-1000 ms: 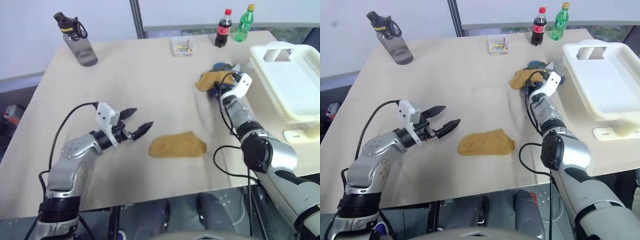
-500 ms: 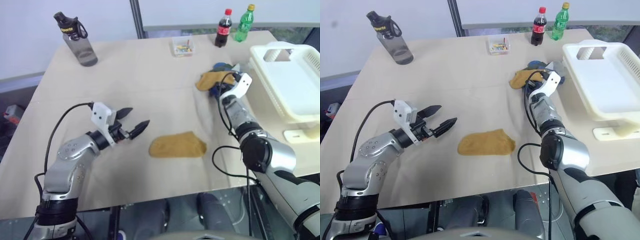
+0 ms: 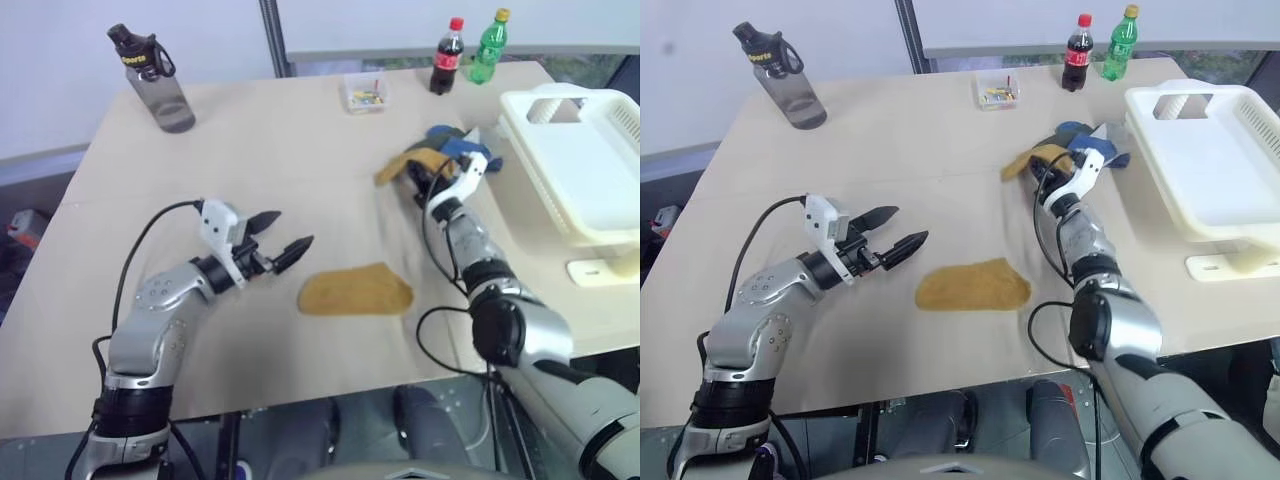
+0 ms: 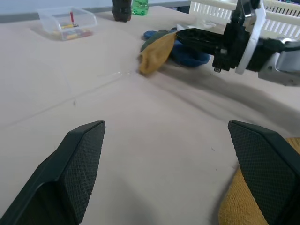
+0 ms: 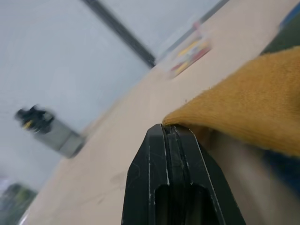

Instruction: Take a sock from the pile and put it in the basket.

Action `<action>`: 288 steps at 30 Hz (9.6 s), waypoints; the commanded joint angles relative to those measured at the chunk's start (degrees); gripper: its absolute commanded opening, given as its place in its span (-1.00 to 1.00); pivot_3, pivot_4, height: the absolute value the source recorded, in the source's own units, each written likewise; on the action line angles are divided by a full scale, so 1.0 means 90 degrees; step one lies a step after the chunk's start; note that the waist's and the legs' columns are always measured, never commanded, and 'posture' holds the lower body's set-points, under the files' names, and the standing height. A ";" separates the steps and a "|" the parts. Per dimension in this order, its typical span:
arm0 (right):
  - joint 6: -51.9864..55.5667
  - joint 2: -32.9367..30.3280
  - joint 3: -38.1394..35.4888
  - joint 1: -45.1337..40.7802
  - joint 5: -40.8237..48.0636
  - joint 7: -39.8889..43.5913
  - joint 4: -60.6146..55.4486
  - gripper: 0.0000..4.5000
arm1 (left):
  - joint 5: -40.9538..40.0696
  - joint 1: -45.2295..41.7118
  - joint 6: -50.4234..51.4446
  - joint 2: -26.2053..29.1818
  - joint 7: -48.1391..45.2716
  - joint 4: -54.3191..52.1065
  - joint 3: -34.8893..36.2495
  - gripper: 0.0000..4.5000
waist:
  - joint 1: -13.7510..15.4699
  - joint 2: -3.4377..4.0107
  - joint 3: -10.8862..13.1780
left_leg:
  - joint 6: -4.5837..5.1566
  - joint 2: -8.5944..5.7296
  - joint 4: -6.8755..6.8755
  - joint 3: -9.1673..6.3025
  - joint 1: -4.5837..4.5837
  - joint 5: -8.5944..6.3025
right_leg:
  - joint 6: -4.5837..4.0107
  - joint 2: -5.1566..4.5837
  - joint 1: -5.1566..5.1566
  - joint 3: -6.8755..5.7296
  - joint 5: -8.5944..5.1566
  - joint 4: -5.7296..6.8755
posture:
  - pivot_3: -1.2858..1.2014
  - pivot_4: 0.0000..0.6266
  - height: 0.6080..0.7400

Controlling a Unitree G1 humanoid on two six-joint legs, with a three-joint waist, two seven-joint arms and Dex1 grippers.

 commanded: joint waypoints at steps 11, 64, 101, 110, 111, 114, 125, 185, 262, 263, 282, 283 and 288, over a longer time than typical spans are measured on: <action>0.3172 0.0374 0.3124 0.3619 -0.0229 -0.0978 -0.6721 -0.99 | 0.0235 -0.0619 -0.0545 0.0144 -0.0691 0.1055 -0.0201 1.00 | 0.0025 0.0010 -0.0010 | -0.0001 -0.0002 0.0002 -0.0006 0.0006 0.0000 | -0.0001 0.0003 -0.0006 -0.0003 0.0000 0.0025 | 0.03 -0.52 1.00; 0.3714 -0.3699 0.3499 0.5494 -0.1113 -0.0272 -1.1648 1.00 | 0.0281 -0.1028 0.1401 0.0943 -0.1305 0.1312 0.0791 0.22 | 0.0376 -0.0029 -0.0001 | 0.0028 -0.0002 0.0090 -0.0058 -0.0013 -0.0017 | 0.0011 -0.0002 0.0047 -0.0065 0.0010 -0.0002 | 0.03 -0.52 1.00; 0.3090 -0.3760 0.3441 0.5445 -0.1321 -0.0451 -1.1114 1.00 | -0.1177 -0.4388 0.5891 0.2091 -0.0710 0.1821 -0.0400 -0.99 | 0.0451 -0.0014 -0.0005 | 0.0026 -0.0040 0.0100 -0.0131 0.0013 -0.0017 | 0.0020 -0.0030 0.0122 -0.0143 0.0005 -0.0034 | 0.03 -0.52 1.00; 0.3474 -0.3557 0.3514 0.5535 -0.1574 -0.0971 -1.1491 1.00 | 0.0419 -0.3934 0.3865 -0.1368 0.1155 0.3169 -0.1810 -0.86 | 0.0341 -0.0029 0.0011 | -0.0002 -0.0027 0.0075 -0.0109 0.0052 -0.0002 | 0.0024 -0.0020 0.0138 -0.0108 -0.0004 -0.0027 | 0.03 -0.52 1.00; 0.3557 -0.3521 0.3534 0.5549 -0.1585 -0.1040 -1.1555 1.00 | 0.0430 -0.3984 0.3791 -0.1569 0.1182 0.3310 -0.1777 -0.68 | 0.0346 -0.0028 0.0010 | -0.0002 -0.0027 0.0074 -0.0104 0.0043 -0.0002 | 0.0024 -0.0022 0.0126 -0.0104 -0.0003 -0.0027 | 0.03 -0.52 1.00; 0.3827 -0.3329 0.3703 0.5466 -0.1527 -0.1193 -1.1636 1.00 | 0.0334 -0.4020 0.3639 -0.1464 0.0894 0.2845 -0.1642 -0.55 | 0.0368 -0.0027 0.0010 | -0.0001 -0.0033 0.0081 -0.0109 0.0026 -0.0002 | 0.0025 -0.0029 0.0120 -0.0111 -0.0003 -0.0029 | 0.03 -0.52 1.00; 0.4369 -0.1982 0.4661 0.3330 -0.1562 -0.1295 -0.9092 1.00 | 0.0706 -0.2753 0.2342 0.0757 -0.0158 0.1465 -0.0970 -0.55 | 0.0237 -0.0021 0.0010 | -0.0001 -0.0029 0.0077 -0.0099 0.0002 -0.0001 | 0.0017 -0.0025 0.0080 -0.0102 0.0003 -0.0023 | 0.03 -0.52 1.00; 0.5625 -0.3370 0.2669 0.6321 -0.0374 -0.1301 -1.2532 -0.32 | -0.1123 -0.1015 0.3186 0.1713 -0.2234 0.0214 -0.0939 -0.24 | 0.0354 -0.0015 0.0010 | 0.0026 -0.0024 0.0076 -0.0115 -0.0010 -0.0017 | 0.0018 -0.0022 0.0081 -0.0122 0.0001 -0.0032 | 0.03 -0.52 1.00; 0.6783 -0.2876 0.1701 0.6495 0.1221 -0.2524 -1.2673 0.98 | 0.0187 -0.1794 0.0774 -0.0558 -0.2399 0.0855 -0.2614 1.00 | 0.0391 0.0020 -0.0034 | 0.0038 0.0020 0.0041 -0.0137 0.0069 -0.0024 | 0.0032 -0.0028 0.0194 -0.0153 -0.0009 -0.0123 | 0.03 -0.52 1.00; 0.6919 -0.2773 0.1829 0.6242 0.1236 -0.2588 -1.2486 0.98 | 0.0178 -0.1701 0.0684 -0.0422 -0.2384 0.0672 -0.2480 1.00 | 0.0417 0.0023 -0.0032 | 0.0038 0.0020 0.0031 -0.0137 0.0065 -0.0024 | 0.0013 -0.0028 0.0186 -0.0153 0.0005 -0.0125 | 0.03 -0.52 1.00; 0.6725 -0.3285 0.3358 0.6196 0.0610 -0.2139 -1.0782 -0.35 | 0.0234 -0.0807 -0.0251 0.0365 -0.2223 -0.0355 -0.1672 1.00 | 0.0520 0.0028 -0.0037 | 0.0041 -0.0019 0.0003 -0.0134 0.0018 -0.0023 | 0.0016 -0.0026 0.0129 -0.0156 0.0007 -0.0133 | 0.03 -0.52 1.00; 0.6587 -0.3336 0.3428 0.6183 0.0546 -0.2105 -1.0783 -0.49 | 0.0240 -0.0850 -0.0274 0.0316 -0.2207 -0.0310 -0.1698 1.00 | 0.0523 0.0027 -0.0038 | 0.0041 -0.0019 0.0003 -0.0135 0.0025 -0.0023 | 0.0017 -0.0026 0.0137 -0.0157 0.0006 -0.0134 | 0.03 -0.52 1.00; 0.6016 -0.3205 0.3343 0.6137 0.0476 -0.2059 -1.0908 -0.99 | 0.0231 -0.1052 -0.0323 0.0053 -0.2138 -0.0157 -0.1762 1.00 | 0.0519 0.0026 -0.0037 | 0.0042 -0.0020 0.0003 -0.0137 0.0068 -0.0024 | 0.0034 -0.0028 0.0188 -0.0161 -0.0004 -0.0141 | 0.03 -0.52 1.00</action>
